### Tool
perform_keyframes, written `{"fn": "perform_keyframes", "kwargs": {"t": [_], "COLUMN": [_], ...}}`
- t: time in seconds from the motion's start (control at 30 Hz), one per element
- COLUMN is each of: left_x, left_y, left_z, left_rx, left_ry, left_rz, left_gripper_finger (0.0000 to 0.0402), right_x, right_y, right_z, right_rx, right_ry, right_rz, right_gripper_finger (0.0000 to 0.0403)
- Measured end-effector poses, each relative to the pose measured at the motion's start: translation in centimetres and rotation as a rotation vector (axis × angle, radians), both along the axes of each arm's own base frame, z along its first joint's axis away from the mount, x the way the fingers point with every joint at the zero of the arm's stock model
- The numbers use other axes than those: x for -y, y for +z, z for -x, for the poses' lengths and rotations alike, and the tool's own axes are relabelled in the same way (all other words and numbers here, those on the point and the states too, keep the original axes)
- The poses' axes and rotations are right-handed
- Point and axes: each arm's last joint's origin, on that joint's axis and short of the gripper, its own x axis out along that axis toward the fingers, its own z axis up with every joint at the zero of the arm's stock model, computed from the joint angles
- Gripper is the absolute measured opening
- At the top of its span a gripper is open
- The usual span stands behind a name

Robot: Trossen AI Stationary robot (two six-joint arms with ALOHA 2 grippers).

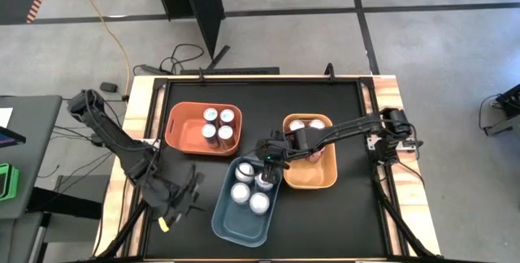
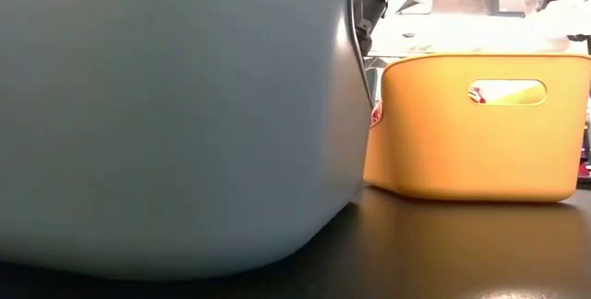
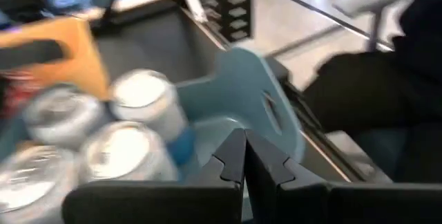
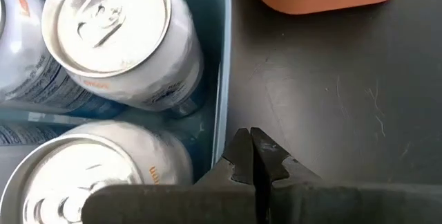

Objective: Sort soda cans
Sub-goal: Move the blue bin to the middle left of the table

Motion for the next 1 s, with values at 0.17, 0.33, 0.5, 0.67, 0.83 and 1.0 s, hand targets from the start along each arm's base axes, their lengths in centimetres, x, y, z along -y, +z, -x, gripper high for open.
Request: {"fn": "perform_keyframes", "kwargs": {"t": [0.17,0.33,0.5,0.67,0.83,1.0], "left_x": [0.7,1.6,2.3,2.6,2.3,2.0], "left_y": [-1.7,-2.4,-3.4,-4.3,-4.1,-3.2], "left_z": [-0.9,-2.2,-3.0,-3.6,-3.7,-3.4], "left_rx": [-0.088,-0.077,-0.124,-0.273,-0.399,-0.447], "left_ry": [-0.006,-0.03,-0.011,0.067,0.143,0.207], "left_rz": [0.006,0.074,0.106,0.121,0.121,0.06], "left_gripper_finger": [0.0,0.0,0.0,0.0,0.0,0.0], "right_x": [0.2,0.2,0.2,0.2,0.0,-0.4], "right_y": [0.0,0.0,0.0,0.0,0.0,0.0], "right_z": [0.0,0.0,0.0,0.0,0.0,0.1], "right_rx": [-0.001,-0.001,-0.001,-0.001,0.0,0.0], "right_ry": [0.001,0.001,0.003,0.004,0.009,0.016], "right_rz": [0.004,0.005,0.007,0.007,0.009,0.012], "right_gripper_finger": [0.0004,0.0004,0.0004,0.0004,0.0004,0.0004]}}
